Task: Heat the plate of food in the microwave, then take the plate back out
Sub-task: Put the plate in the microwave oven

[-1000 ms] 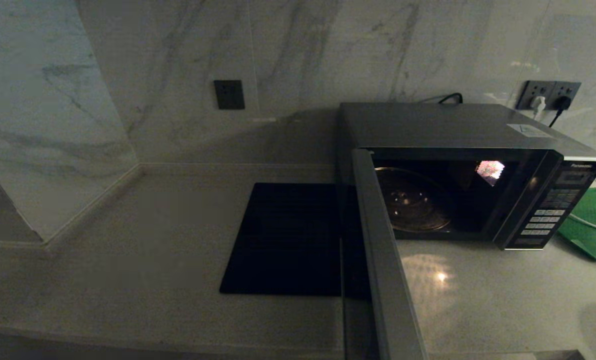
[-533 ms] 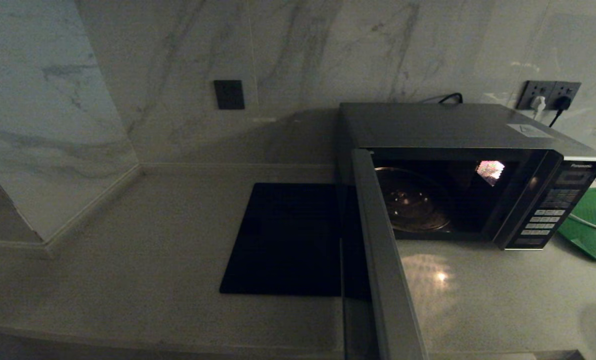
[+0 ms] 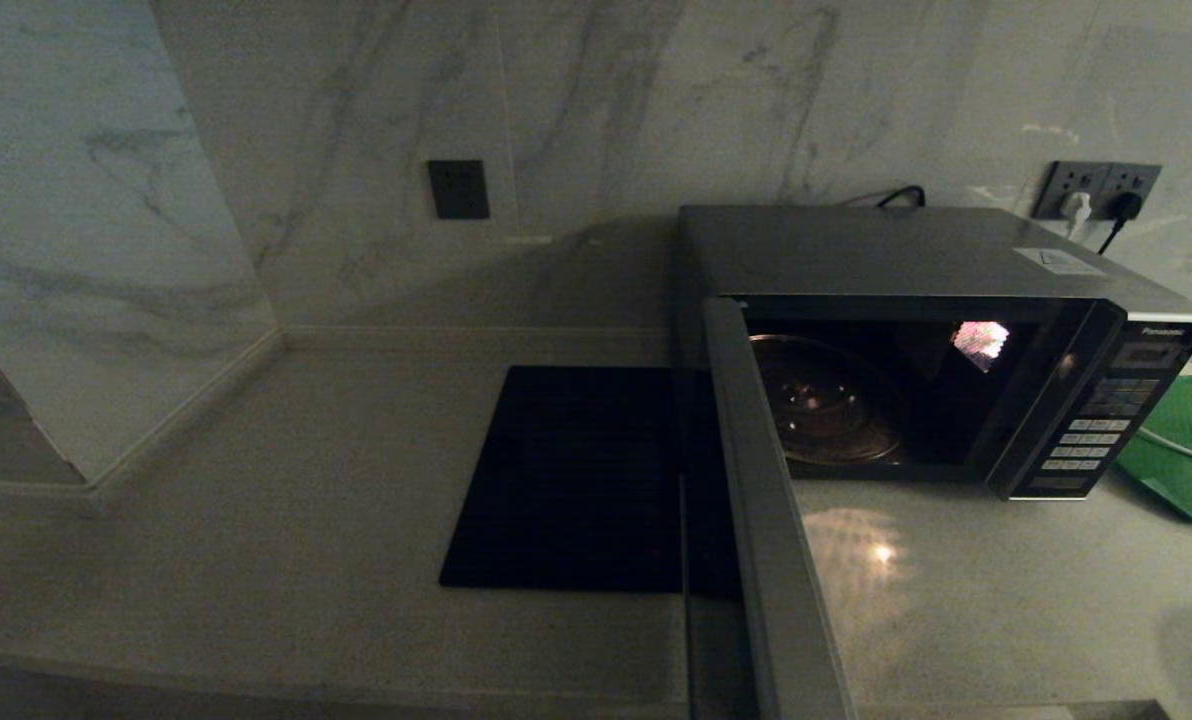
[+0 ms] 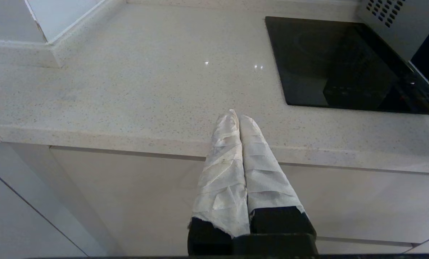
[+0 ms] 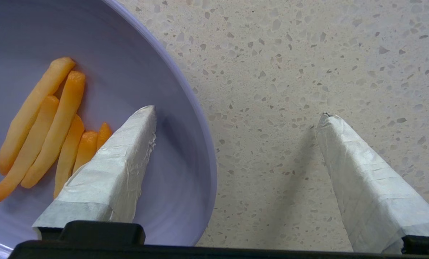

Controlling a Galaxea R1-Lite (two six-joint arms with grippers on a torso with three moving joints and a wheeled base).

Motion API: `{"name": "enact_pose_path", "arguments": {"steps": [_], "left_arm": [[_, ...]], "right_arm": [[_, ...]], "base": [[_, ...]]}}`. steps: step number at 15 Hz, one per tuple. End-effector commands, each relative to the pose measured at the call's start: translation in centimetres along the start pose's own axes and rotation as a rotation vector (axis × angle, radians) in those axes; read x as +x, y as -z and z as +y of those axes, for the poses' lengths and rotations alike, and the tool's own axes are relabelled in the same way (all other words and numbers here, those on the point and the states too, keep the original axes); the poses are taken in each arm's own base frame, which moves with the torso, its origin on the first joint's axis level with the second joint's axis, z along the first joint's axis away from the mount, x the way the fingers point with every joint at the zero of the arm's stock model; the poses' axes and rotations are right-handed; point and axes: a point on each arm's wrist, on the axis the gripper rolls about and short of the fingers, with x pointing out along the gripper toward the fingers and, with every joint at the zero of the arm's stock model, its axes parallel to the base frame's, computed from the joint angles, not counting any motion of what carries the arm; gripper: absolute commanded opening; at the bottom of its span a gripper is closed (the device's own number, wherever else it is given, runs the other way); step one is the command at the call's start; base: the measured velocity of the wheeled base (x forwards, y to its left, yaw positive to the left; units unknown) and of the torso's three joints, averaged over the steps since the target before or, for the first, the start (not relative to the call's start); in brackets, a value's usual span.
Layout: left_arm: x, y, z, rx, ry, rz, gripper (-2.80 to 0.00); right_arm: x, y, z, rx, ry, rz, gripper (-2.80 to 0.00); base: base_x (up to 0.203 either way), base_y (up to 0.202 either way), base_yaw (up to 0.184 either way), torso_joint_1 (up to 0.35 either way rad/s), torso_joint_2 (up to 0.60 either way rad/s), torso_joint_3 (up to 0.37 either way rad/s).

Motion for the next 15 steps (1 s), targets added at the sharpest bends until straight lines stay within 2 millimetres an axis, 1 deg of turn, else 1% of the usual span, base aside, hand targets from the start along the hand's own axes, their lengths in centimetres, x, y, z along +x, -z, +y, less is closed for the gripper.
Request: {"name": "enact_pose_path", "arguments": {"steps": [1,15], "left_arm": [[0.00,0.00,0.00,-0.001,-0.003,0.000,-2.80],[0.00,0.00,0.00,-0.001,-0.001,0.000,-2.80]], "right_arm": [[0.03,0.00,0.00,0.003,0.001,0.001,-2.80],[0.03,0.00,0.01,0.003,0.000,0.002,-2.80]], "base": [[0.000,0.000,0.000,0.000,0.00,0.000],[0.000,0.000,0.000,0.000,0.00,0.000]]}}
